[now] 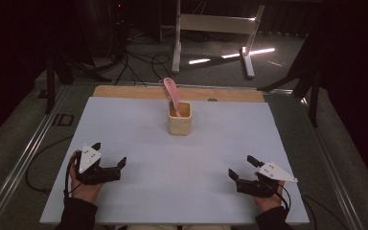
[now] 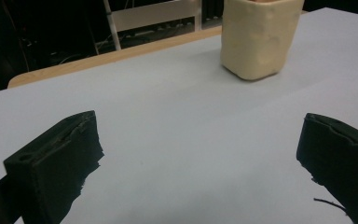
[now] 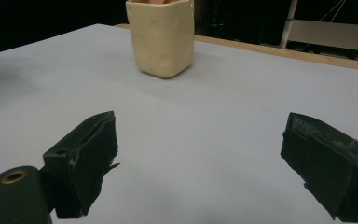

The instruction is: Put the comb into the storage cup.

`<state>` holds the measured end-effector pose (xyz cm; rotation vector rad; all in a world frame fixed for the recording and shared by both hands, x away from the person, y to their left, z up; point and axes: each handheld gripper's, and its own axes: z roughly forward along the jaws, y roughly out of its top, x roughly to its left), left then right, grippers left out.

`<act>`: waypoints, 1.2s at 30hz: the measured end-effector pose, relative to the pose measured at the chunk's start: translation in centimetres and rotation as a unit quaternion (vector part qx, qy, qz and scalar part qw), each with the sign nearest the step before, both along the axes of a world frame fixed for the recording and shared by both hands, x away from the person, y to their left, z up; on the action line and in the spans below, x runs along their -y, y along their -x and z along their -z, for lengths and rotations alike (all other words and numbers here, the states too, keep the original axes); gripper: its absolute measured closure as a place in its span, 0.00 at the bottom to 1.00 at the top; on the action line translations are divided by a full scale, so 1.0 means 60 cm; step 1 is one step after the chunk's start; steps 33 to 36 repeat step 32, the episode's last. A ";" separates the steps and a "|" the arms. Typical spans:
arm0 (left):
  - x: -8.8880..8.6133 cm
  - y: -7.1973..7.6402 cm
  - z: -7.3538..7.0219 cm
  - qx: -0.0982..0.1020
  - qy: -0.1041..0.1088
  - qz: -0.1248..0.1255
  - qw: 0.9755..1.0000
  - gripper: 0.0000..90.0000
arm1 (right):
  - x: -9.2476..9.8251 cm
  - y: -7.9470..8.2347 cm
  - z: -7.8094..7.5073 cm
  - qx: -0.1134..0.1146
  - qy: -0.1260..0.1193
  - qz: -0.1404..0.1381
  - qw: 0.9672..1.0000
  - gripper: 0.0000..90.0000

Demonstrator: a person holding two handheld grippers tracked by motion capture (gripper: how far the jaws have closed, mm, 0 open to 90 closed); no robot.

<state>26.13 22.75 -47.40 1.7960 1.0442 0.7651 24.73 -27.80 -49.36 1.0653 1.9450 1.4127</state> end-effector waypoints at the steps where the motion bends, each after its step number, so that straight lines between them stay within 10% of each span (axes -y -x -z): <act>1: 0.000 0.000 0.000 0.000 0.000 0.000 1.000 0.00 | 0.000 0.000 0.000 0.000 0.000 0.000 1.000 0.12; 23: -0.058 0.053 0.023 0.026 0.044 -0.021 0.998 0.00 | 0.004 0.011 -0.011 0.023 0.018 0.023 0.999 0.12; 36: -0.047 0.053 0.023 0.031 0.024 -0.018 0.999 0.00 | -0.003 0.009 -0.010 0.029 0.045 0.031 0.998 0.11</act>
